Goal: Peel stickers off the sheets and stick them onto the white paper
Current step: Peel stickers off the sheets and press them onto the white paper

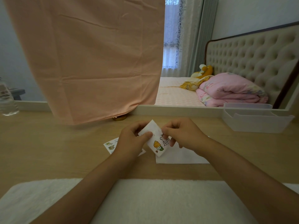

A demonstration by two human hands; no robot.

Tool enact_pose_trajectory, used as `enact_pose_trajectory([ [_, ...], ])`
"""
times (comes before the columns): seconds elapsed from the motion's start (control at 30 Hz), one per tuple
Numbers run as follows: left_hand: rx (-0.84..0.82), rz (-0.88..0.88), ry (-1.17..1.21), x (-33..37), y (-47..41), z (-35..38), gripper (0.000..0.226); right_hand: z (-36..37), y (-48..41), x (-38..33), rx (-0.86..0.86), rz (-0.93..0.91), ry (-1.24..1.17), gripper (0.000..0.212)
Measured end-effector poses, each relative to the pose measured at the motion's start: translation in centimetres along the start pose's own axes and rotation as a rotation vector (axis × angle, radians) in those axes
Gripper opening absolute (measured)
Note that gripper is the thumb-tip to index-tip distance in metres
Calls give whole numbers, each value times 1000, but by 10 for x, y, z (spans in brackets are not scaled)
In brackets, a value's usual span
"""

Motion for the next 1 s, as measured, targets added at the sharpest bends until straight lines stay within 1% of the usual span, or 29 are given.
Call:
enact_pose_trajectory([
  [0.13,10,1,12,-3,-2,-2,42,-2,-1,2,-67,99,-123,15],
  [0.3,59,-40,-57,-10,-7,-7,43,-5,0,4,-112,183,-224,17],
  [0.37,39,-52,-140,-12,-9,-11,46,-4,-1,5,-113,219,-269,16],
  [0.43,-24,-41,-324,-18,-10,-15,51,-2,-1,5,-115,252,-299,18],
  [0.47,-46,-19,-447,-19,-10,-17,55,-1,-1,5,-117,265,-304,19],
  [0.5,-47,45,-558,-17,-9,-18,59,0,-1,4,-121,276,-305,19],
  [0.53,-39,157,-632,-13,-9,-18,58,1,0,5,-130,289,-309,18],
  [0.6,-78,422,-694,-2,-8,-13,47,5,0,4,-165,319,-333,18],
  [0.63,-116,525,-721,2,-6,-9,40,7,1,4,-193,337,-349,18],
  [0.7,-167,653,-761,8,-4,0,31,11,2,3,-254,368,-374,16],
  [0.8,-175,748,-782,6,-5,7,20,14,3,3,-337,398,-397,12],
  [0.9,-130,782,-791,6,-5,5,9,14,2,5,-396,417,-415,11],
  [0.97,-97,725,-740,6,-3,4,6,13,1,5,-435,420,-432,12],
  [1.0,-77,641,-689,6,-2,5,5,12,0,6,-452,418,-442,14],
])
Point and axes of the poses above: each hand's wrist, its own y-axis away from the middle knuckle, its own z-axis out of the palm, x = y × z, the point moved 2 cm from there along -y, towards the middle knuckle, and after that the axes turned 15 degrees about z, right-handed, at the moved point
